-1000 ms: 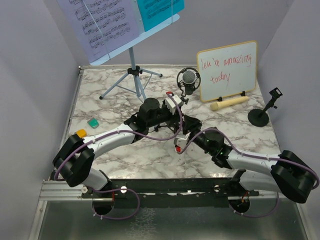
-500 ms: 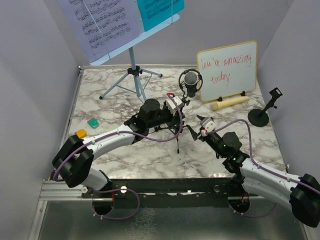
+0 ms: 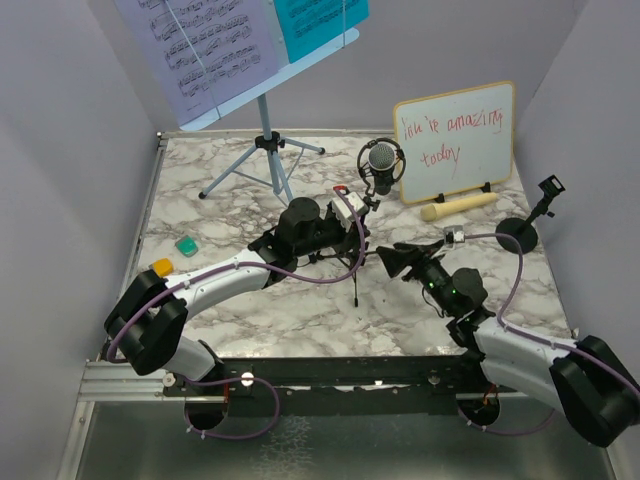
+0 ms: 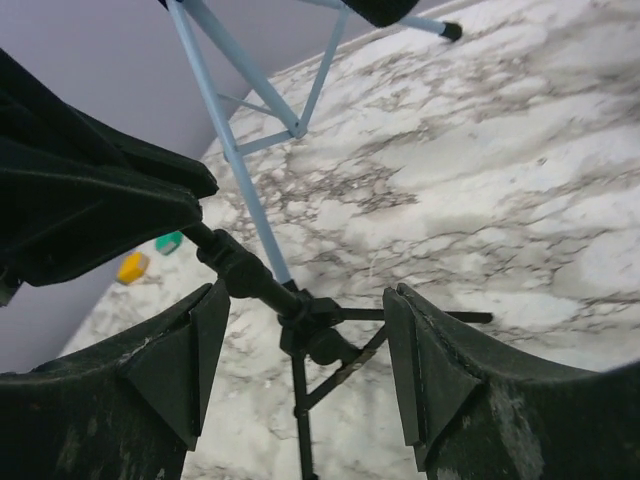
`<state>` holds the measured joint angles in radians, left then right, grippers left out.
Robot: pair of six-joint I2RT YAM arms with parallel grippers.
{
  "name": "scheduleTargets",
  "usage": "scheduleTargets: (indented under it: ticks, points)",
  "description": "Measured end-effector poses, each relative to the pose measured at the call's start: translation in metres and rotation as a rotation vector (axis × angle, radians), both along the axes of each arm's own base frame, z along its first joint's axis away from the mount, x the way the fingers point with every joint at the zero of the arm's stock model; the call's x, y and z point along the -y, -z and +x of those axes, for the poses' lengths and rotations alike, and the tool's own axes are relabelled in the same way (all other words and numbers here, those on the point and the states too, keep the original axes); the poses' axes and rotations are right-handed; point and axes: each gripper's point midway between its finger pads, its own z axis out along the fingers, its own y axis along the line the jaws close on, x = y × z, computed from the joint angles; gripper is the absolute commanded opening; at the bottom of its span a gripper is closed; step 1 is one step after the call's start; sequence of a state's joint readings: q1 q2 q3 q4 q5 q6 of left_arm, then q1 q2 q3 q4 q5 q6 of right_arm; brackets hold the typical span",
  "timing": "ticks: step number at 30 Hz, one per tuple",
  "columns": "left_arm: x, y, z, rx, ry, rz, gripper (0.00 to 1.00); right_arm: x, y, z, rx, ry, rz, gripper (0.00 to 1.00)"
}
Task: Pack up the instrument practice props
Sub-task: Unscrew the knob on the microphone stand.
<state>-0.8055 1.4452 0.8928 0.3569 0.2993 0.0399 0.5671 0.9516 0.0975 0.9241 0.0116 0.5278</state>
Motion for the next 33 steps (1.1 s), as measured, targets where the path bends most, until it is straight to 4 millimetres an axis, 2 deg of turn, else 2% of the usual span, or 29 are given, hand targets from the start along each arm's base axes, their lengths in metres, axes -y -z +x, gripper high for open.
scheduleTargets:
  ticks: [7,13,26,30,33]
  points:
    - [0.0,0.0,0.0,0.0,0.0,0.0,0.0,-0.017,0.007,0.004,-0.128,-0.048,0.161,0.62]
    - [0.0,0.0,0.0,0.0,0.001,0.001,0.0,-0.027,0.001,0.01,-0.155,-0.074,0.235,0.61]
    - [0.0,0.0,0.0,0.001,0.0,0.0,0.0,-0.032,0.007,0.015,-0.181,-0.085,0.246,0.55]
    - [0.0,0.0,0.0,0.001,0.0,0.001,0.0,-0.036,0.007,0.015,-0.18,-0.106,0.244,0.51]
    - [0.0,0.0,0.0,0.001,0.0,0.001,0.0,-0.038,0.006,0.014,-0.173,-0.121,0.235,0.44]
